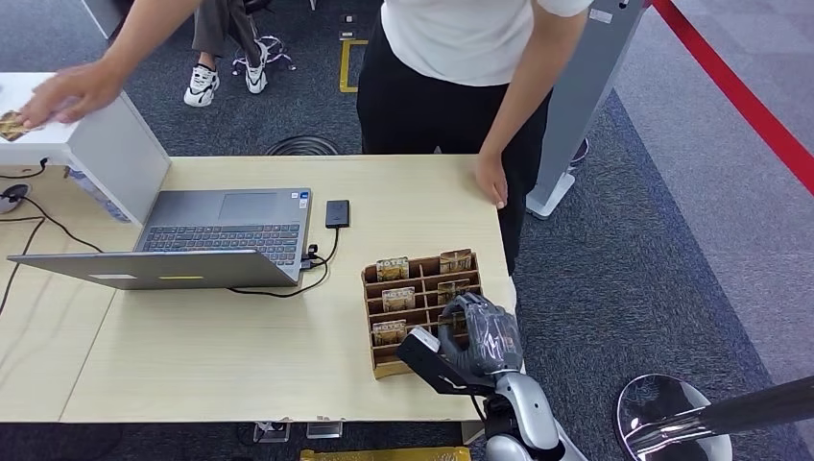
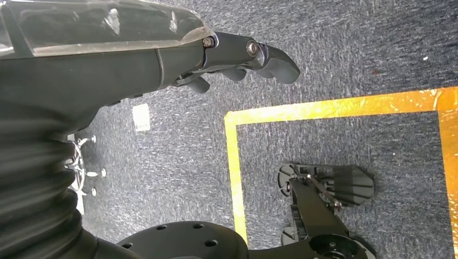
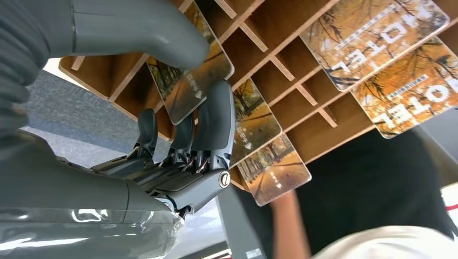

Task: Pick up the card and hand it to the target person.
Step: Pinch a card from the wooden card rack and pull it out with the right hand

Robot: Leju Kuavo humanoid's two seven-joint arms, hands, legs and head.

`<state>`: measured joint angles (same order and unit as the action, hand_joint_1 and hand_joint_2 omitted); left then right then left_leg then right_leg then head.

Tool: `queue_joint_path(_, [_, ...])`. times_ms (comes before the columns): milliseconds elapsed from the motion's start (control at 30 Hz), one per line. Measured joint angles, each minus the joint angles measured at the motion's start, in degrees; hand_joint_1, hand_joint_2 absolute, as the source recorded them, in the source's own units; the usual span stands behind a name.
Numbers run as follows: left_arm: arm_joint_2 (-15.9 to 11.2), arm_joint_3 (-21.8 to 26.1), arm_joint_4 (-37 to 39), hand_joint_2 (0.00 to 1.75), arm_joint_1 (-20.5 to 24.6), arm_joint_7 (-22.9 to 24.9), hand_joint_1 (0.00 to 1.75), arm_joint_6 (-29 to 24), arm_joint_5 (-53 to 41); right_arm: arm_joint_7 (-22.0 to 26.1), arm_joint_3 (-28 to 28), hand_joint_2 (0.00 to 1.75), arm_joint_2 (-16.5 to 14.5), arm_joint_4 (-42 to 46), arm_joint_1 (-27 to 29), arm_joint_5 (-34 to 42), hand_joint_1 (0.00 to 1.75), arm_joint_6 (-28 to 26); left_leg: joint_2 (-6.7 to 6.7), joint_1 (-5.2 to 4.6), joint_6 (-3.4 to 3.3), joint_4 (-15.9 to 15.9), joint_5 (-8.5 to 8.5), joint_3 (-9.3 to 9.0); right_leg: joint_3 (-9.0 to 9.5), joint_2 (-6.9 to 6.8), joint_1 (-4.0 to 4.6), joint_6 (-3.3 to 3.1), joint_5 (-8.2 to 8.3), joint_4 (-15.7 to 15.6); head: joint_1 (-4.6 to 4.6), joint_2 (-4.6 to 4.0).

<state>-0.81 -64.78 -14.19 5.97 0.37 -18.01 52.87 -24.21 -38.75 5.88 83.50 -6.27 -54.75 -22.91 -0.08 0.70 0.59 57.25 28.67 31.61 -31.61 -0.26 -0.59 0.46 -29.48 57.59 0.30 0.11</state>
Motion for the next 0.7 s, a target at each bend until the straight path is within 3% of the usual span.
queue_joint_path(300, [0.00,-0.01,0.00,1.75,0.00,0.00,0.00,0.09,0.00,-0.74,0.32,1.75,0.01,-0.57,0.18,-0.01,0.79,0.02,0.00,0.00,0.00,0.00,0.00,-0.01,0.00,0.00,0.00,0.00,0.00,0.00,-0.03,0.00])
queue_joint_path(700, [0.00,-0.02,0.00,1.75,-0.01,-0.02,0.00,0.09,0.00,-1.29,0.37,1.75,0.09,-0.68,0.40,0.30,0.82,-0.75,0.00,0.00,0.00,0.00,0.00,-0.02,0.00,0.01,0.00,0.00,0.00,0.00,-0.03,0.00])
